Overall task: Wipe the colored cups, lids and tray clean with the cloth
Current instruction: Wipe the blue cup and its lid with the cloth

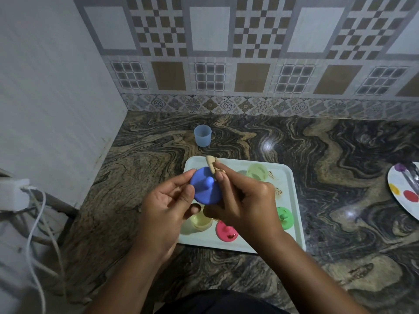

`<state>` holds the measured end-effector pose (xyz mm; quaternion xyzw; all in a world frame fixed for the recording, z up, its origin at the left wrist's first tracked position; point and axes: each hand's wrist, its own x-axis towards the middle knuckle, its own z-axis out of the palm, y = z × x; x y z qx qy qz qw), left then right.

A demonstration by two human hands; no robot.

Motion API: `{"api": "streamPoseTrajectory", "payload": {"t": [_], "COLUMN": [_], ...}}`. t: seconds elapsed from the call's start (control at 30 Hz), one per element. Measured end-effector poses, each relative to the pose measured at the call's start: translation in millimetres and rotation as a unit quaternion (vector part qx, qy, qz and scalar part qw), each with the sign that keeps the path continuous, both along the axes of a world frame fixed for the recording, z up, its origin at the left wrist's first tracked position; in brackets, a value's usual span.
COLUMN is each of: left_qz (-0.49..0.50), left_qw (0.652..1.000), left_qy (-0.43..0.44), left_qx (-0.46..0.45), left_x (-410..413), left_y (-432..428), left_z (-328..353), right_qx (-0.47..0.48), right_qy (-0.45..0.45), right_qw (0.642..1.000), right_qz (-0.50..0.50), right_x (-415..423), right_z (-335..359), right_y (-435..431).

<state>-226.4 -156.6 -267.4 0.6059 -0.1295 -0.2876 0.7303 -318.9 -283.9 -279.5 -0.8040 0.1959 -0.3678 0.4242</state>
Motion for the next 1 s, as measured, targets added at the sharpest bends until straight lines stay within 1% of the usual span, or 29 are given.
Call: {"api": "streamPoseTrajectory", "payload": {"t": [0.1,0.2,0.23,0.3,0.37,0.47,0.5,0.57,0.67,0.7,0.77,0.83,0.87,0.93,1.0], "left_qz": [-0.037,-0.073,-0.063,-0.015,0.027,0.035,0.029,0.004,-0.045,-0.042,-0.011,0.0,-0.006,-0.022,-0.029], "left_qw": [0.999,0.996,0.997,1.0,0.999,0.999,0.999,1.0,0.998,0.999,0.996,0.985,0.979,0.969,0.965], "left_qy": [-0.016,-0.047,-0.045,-0.022,-0.003,0.007,0.01,0.026,0.04,0.02,-0.069,-0.159,-0.19,-0.232,-0.244], "left_qx": [-0.007,0.001,0.006,0.011,0.019,0.022,0.02,0.013,0.007,0.016,0.05,0.074,0.079,0.083,0.088], "left_x": [-3.6,-15.3,-17.8,-15.7,-8.3,-0.3,1.0,3.0,4.0,3.6,2.1,0.8,0.8,1.5,1.3], "left_y": [2.0,-2.5,-4.6,-7.4,-6.8,-4.6,-3.8,-2.2,-1.5,-1.8,-3.5,-4.1,-4.2,-3.1,-2.7], "left_z": [0.3,0.2,0.3,0.0,0.1,0.3,-0.1,-1.0,-1.5,-2.4,-3.8,-7.0,-9.3,-14.3,-15.8], "right_qx": [0.06,0.118,0.137,0.157,0.146,0.034,0.013,0.015,0.058,0.073,0.096,0.116,0.121,0.126,0.134], "right_qy": [0.033,0.047,0.044,0.022,0.003,0.008,0.014,0.021,0.033,0.04,0.058,0.071,0.074,0.074,0.069], "right_qw": [0.997,0.992,0.99,0.987,0.989,0.999,1.0,1.0,0.998,0.997,0.994,0.991,0.99,0.989,0.988], "right_qz": [-0.021,-0.013,-0.006,0.009,0.022,0.031,0.025,0.012,0.003,0.005,0.007,0.009,0.011,0.016,0.019], "right_x": [1.5,4.5,4.8,4.0,1.5,-3.3,-3.2,-1.2,2.1,2.6,3.4,4.1,4.6,4.9,4.8], "right_z": [1.1,-2.7,-3.2,-4.2,-3.8,-3.2,-3.3,-3.4,-2.2,-2.4,-4.5,-7.6,-8.8,-10.0,-11.7], "right_y": [-4.5,-5.9,-5.3,-3.6,-1.4,3.7,4.1,2.0,-2.7,-3.8,-5.5,-6.4,-6.3,-5.5,-6.2]}}
